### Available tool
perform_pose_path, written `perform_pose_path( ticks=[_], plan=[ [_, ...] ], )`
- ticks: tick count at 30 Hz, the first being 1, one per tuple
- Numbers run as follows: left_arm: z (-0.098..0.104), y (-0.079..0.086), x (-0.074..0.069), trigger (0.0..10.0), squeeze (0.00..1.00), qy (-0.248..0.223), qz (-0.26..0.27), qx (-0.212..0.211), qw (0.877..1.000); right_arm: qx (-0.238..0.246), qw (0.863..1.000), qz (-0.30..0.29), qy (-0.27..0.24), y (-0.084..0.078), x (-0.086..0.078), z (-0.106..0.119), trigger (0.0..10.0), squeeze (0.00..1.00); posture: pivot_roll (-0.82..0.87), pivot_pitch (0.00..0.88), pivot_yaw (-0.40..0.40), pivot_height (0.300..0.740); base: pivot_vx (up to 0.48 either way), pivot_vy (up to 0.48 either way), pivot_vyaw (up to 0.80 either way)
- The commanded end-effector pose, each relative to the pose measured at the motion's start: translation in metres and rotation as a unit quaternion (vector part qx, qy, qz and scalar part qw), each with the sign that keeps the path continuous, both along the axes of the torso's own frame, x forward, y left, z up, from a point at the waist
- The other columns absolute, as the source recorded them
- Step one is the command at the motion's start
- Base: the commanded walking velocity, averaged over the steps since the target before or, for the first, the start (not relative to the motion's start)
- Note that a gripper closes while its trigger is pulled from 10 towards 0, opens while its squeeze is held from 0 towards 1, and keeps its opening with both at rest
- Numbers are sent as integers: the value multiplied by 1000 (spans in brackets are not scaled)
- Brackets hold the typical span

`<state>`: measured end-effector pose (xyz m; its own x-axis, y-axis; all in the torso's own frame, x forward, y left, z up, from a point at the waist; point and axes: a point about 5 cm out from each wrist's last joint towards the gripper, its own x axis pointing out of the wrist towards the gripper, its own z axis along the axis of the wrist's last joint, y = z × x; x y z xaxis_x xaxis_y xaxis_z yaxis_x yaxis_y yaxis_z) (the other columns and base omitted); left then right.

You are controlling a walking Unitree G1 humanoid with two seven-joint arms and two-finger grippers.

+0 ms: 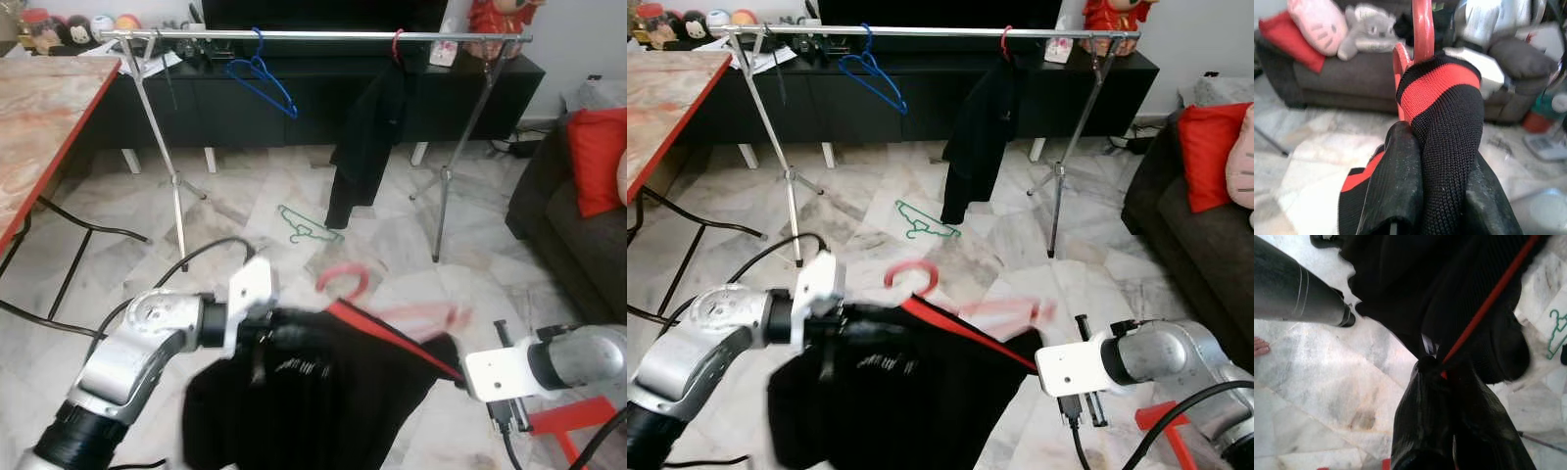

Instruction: Hang hanger

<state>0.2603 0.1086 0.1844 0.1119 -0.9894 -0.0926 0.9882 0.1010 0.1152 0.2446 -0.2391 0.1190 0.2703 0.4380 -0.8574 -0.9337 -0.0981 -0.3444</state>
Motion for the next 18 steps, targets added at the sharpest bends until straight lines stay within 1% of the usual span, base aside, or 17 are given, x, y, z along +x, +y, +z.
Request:
perform_pose_path(
  ticks=[1,4,6,10,11,12,13,14,15,17,18],
  plan=[
    [13,3,-4,10000,0,-13,-12,-20,1000,-11,1000,-16,15,-6,-3,-6,0,0,-142,90,-72,740,0,0,0],
    [5,0,-9,10000,0,-7,-26,-3,1000,-8,1000,-19,15,-5,-4,-8,0,0,-141,88,-72,740,0,0,0],
    [3,-3,-10,10000,0,-5,-31,2,1000,4,1000,-23,13,-2,-3,-8,0,0,-141,88,-72,740,0,0,0],
    [-1,-9,-6,10000,0,-18,-9,7,1000,21,999,-28,8,2,-2,-6,0,0,-139,88,-72,740,0,0,0],
    [-1,-11,-5,10000,0,-19,-6,6,1000,26,999,-30,1,4,-1,-4,9059,0,-144,87,-72,740,0,0,0],
    [-2,-12,-5,10000,0,-18,-3,6,1000,34,999,-33,-3,5,1,-2,10000,0,-144,87,-72,740,0,0,0],
    [-4,-13,-5,10000,0,-20,-3,13,1000,44,998,-41,3,6,1,0,10000,0,-144,87,-72,740,0,0,0],
    [-6,-13,-6,10000,0,-21,-5,23,1000,60,997,-48,13,7,0,2,10000,741,-144,87,-71,740,0,0,0],
    [-8,-13,-6,10000,0,-20,-7,27,999,73,996,-49,16,9,-1,6,10000,1000,-144,87,-71,740,0,0,0],
    [-8,-13,-7,10000,0,-20,-8,27,999,78,996,-49,17,10,-1,7,10000,1000,-144,87,-71,740,0,0,0],
    [-9,-12,-6,10000,0,-21,-7,32,999,91,994,-51,17,11,-1,13,10000,1000,-147,85,-69,740,0,0,0]
  ],
)
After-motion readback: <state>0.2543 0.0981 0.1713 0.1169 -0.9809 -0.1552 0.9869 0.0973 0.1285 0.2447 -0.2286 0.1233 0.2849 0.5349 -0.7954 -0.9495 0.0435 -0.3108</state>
